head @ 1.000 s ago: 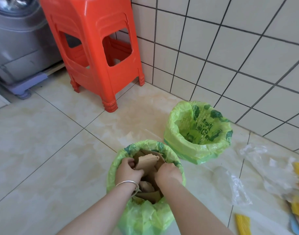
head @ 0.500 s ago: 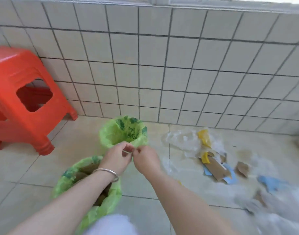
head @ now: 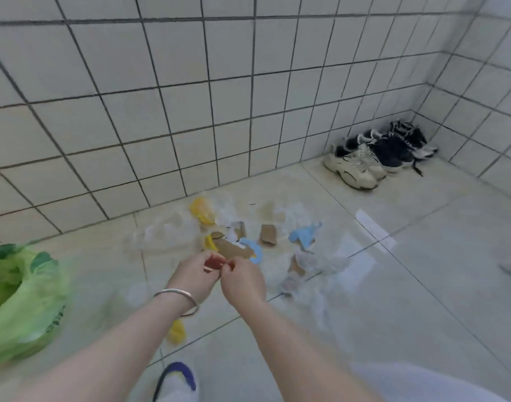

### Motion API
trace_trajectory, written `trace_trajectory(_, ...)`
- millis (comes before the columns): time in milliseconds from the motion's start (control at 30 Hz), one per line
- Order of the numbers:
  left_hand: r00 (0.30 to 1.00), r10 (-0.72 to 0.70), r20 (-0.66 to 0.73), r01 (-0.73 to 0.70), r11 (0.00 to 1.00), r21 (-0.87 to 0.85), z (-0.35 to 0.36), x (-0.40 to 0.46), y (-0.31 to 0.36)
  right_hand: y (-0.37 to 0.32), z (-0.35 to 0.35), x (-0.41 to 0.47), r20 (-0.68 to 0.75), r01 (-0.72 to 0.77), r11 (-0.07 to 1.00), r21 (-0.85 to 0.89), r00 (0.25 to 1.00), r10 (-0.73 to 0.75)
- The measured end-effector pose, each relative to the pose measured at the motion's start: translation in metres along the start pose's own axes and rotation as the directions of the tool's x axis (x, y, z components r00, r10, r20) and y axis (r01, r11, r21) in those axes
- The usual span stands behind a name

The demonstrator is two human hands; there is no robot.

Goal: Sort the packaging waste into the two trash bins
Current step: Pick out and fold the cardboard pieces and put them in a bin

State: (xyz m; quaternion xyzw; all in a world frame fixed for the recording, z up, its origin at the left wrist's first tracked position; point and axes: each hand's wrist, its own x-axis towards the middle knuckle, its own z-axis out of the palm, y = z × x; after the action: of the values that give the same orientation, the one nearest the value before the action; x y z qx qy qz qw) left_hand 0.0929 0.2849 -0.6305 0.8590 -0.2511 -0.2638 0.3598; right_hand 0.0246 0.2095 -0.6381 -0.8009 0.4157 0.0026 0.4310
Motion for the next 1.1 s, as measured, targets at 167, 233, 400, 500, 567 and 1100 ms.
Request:
trace_trajectory(167,0.986,-0.053,0.156,0.058,0.998,-0.027,0.069,0.071,-0.012,0.062,0.002,0.071,0.019,-0.181,0.983,0.014,0.983,0.181)
trace_trajectory(233,0.978,-0.08,0.193,0.089,0.995,-0.037,0.087,0.093,-0.019,0.082,0.003,0.091,0.03,-0.234,0.971,0.051,0.972,0.233)
trace_trajectory(400,0.943,-0.165,0.289,0.183,0.982,-0.036,0.149,0.156,-0.041,0.148,-0.002,0.152,0.007,-0.412,0.907,0.085,0.911,0.412)
trace_trajectory(500,0.914,-0.207,0.348,0.232,0.972,-0.03,0.179,0.184,-0.052,0.185,-0.011,0.183,-0.023,-0.532,0.842,0.085,0.844,0.536)
trace_trajectory(567,0.896,-0.25,0.366,0.277,0.961,-0.022,0.196,0.2,-0.057,0.202,-0.014,0.201,-0.02,-0.591,0.802,0.084,0.804,0.595)
trace_trajectory(1100,0.85,-0.376,0.37,0.377,0.923,0.074,0.269,0.259,-0.055,0.239,0.016,0.264,-0.016,-0.733,0.668,0.132,0.672,0.741)
